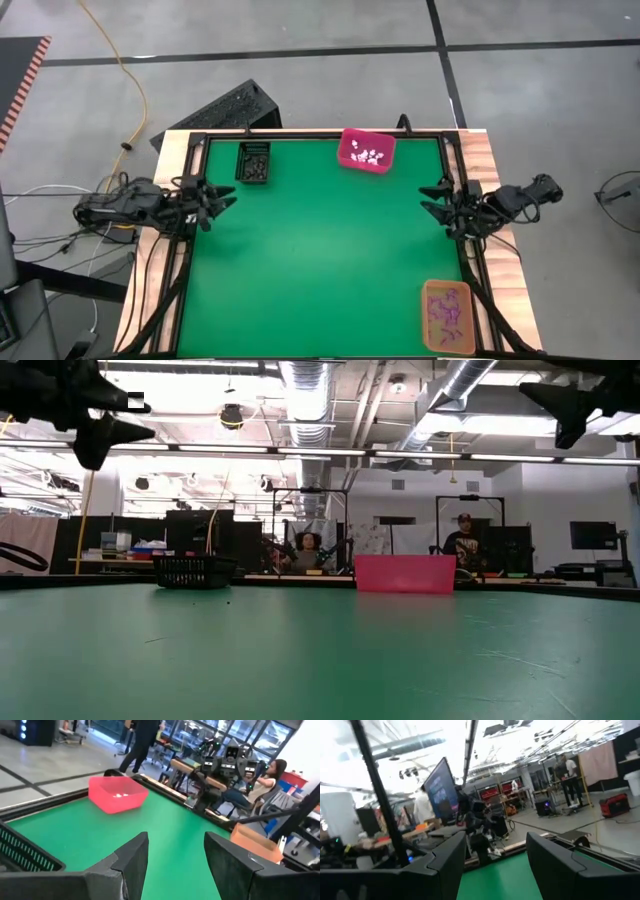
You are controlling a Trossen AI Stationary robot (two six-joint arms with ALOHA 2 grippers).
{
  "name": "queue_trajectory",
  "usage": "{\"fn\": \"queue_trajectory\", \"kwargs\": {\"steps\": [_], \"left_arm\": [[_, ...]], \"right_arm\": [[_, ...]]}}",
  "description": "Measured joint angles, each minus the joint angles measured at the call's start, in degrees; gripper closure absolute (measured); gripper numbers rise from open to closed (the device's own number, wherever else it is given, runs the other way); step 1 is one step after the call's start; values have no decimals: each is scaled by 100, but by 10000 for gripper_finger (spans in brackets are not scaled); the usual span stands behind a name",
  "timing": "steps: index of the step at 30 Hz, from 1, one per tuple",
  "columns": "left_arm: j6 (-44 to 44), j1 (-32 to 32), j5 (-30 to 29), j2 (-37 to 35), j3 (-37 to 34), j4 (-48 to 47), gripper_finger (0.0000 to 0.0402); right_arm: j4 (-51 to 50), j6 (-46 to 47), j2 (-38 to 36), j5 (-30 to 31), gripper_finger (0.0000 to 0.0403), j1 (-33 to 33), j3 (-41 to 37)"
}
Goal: Sort Halloween decoration
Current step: Return to Home Position
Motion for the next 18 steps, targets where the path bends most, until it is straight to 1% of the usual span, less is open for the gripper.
{"fn": "queue_trajectory", "kwargs": {"steps": [5, 12, 15, 18], "left_arm": [[140, -180, -193, -6, -160, -164, 219], [23, -601, -276, -2, -898, 361, 219], [33, -812, -309, -4, -1082, 588, 219], [105, -1017, -349, -4, -1182, 617, 219]], "right_arm": [[-2, -211, 0, -21, 168, -1, -148], [143, -123, 0, -7, 168, 0, -548], [317, -114, 0, -17, 168, 3, -764], [223, -83, 2, -6, 168, 0, -782]]}}
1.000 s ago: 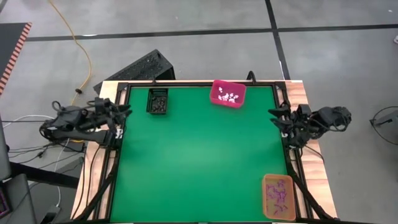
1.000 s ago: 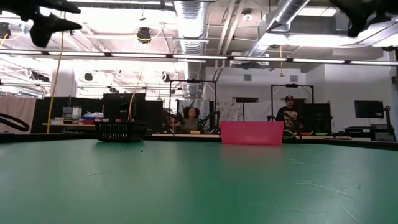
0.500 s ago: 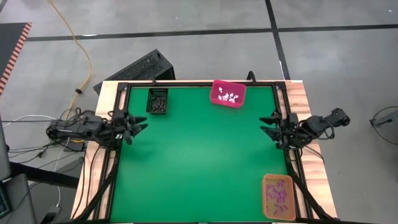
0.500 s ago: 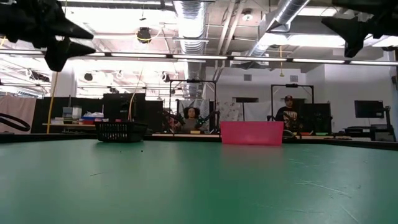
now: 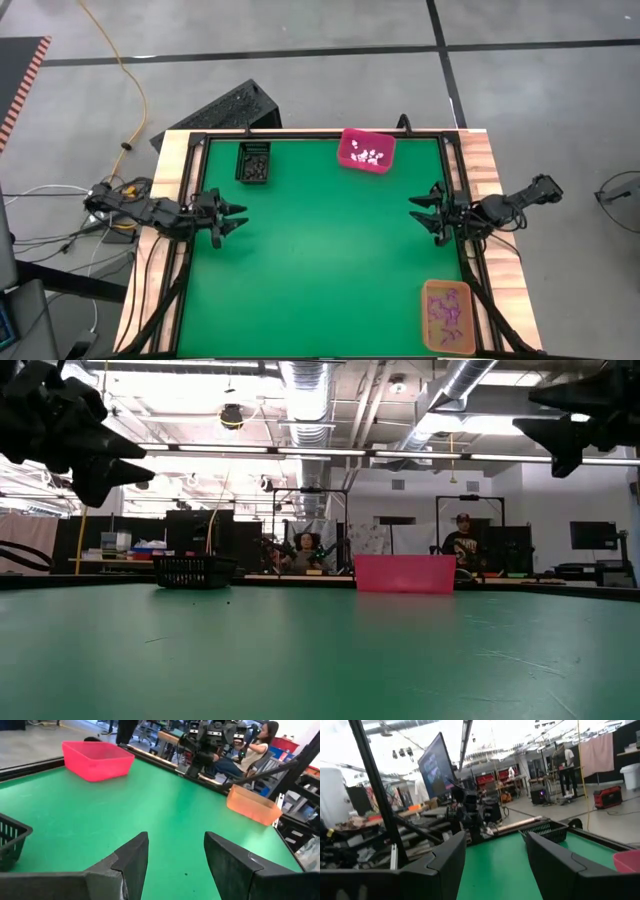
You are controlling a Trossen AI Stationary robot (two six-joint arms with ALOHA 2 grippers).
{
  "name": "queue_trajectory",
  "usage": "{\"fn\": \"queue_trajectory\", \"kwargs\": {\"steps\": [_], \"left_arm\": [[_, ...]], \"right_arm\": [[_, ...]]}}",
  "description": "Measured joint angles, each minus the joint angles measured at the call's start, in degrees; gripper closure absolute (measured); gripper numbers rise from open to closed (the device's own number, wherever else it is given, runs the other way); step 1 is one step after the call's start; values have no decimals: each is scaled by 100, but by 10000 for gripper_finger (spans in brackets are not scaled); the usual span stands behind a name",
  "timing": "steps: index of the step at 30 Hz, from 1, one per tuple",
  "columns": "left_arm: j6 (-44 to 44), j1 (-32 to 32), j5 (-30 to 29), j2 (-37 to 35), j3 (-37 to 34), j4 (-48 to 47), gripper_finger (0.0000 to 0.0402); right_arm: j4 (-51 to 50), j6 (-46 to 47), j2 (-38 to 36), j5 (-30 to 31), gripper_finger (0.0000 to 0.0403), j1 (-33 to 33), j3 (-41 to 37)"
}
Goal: Sort Halloween decoration
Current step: Return to Home Position
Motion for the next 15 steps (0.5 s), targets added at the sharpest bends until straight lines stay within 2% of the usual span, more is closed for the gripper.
{"fn": "queue_trajectory", "kwargs": {"steps": [4, 15], "left_arm": [[-9, -221, -294, 0, -62, 40, 219], [385, -519, -655, 0, -66, 33, 219]], "right_arm": [[-82, -133, 3, 0, 168, -4, -2], [-425, -186, 7, -11, 168, -4, -8]]}}
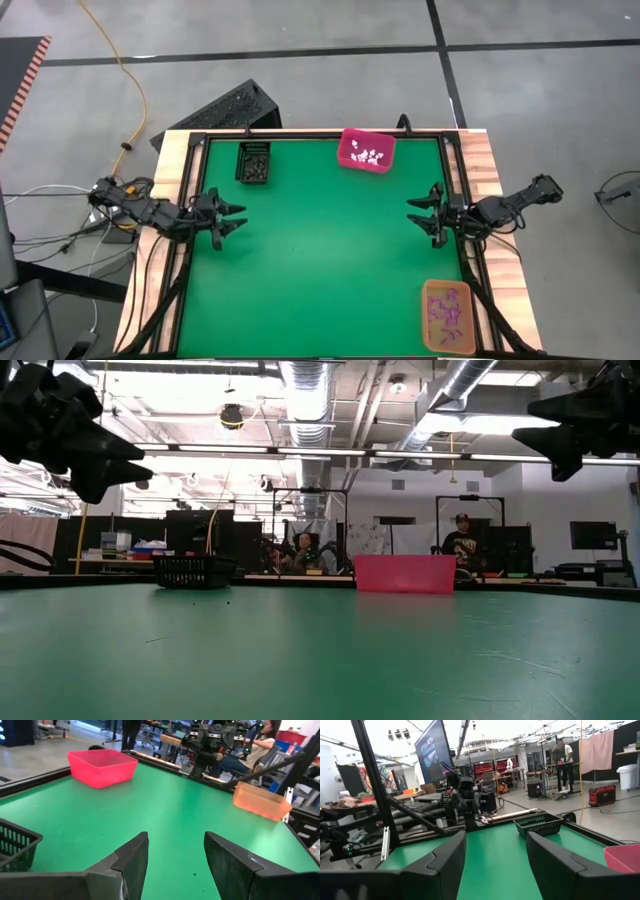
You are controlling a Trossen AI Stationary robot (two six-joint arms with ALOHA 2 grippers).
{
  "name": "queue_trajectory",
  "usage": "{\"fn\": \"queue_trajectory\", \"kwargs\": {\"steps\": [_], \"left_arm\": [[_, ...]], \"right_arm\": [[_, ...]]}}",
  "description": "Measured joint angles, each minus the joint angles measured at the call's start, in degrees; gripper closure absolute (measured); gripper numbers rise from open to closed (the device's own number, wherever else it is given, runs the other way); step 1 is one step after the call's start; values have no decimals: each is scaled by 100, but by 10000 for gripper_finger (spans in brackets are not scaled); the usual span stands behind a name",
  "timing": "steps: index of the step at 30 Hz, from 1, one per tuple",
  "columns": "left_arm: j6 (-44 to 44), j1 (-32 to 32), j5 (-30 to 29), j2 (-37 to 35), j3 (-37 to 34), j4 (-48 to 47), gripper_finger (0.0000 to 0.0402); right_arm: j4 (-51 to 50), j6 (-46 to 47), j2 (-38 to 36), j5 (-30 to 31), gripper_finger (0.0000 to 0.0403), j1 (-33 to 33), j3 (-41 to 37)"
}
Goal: Sort Halloween decoration
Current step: Return to Home Position
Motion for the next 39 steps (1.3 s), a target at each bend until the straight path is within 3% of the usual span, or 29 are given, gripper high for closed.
{"fn": "queue_trajectory", "kwargs": {"steps": [9, 39], "left_arm": [[-123, 1, -305, 4, 0, -13, 219], [-95, 1, -154, 4, -7, -28, 219]], "right_arm": [[-270, 0, 0, -3, 168, 0, -5], [-514, 0, 17, -13, 168, -2, -12]]}}
